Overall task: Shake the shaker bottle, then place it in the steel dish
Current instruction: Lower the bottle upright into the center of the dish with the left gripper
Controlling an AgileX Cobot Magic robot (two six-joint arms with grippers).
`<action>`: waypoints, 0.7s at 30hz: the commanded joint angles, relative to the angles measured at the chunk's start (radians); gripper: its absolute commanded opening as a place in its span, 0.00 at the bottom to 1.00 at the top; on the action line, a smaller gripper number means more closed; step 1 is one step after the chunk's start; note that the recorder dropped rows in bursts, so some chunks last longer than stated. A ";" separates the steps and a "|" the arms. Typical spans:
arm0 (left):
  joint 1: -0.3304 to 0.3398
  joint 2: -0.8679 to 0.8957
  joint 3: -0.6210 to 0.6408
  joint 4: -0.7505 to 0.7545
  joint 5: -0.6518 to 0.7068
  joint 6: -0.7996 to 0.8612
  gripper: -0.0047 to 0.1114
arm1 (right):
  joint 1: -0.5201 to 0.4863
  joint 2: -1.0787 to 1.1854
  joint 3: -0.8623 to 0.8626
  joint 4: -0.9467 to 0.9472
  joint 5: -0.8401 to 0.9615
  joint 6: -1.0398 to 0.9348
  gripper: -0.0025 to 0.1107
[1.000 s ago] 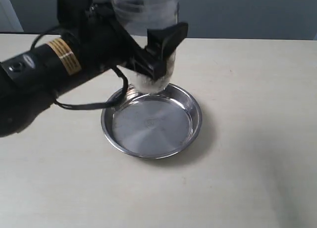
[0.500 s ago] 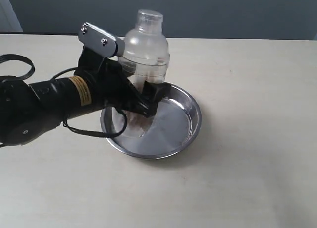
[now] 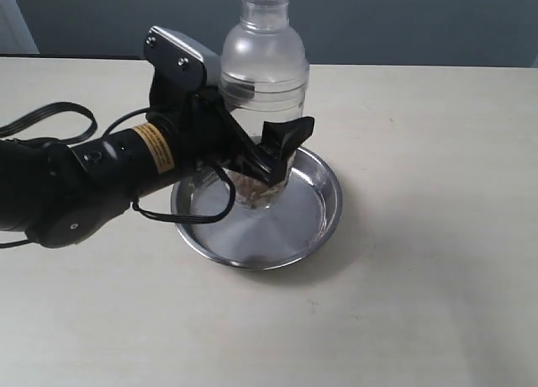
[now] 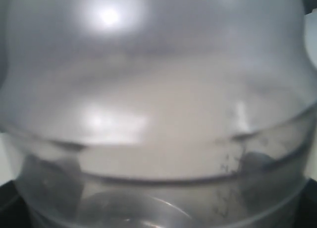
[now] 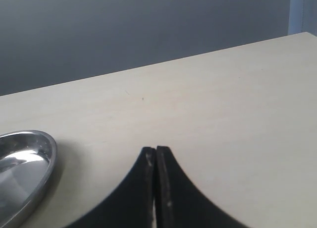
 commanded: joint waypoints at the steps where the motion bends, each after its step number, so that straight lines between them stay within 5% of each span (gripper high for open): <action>1: -0.001 0.052 -0.006 -0.045 -0.154 0.003 0.04 | 0.003 -0.005 0.001 -0.001 -0.006 -0.003 0.02; 12: -0.001 0.068 -0.006 -0.070 -0.147 0.005 0.04 | 0.003 -0.005 0.001 -0.001 -0.006 -0.003 0.02; 21: -0.001 0.190 -0.006 -0.104 -0.277 0.031 0.04 | 0.003 -0.005 0.001 -0.001 -0.006 -0.003 0.02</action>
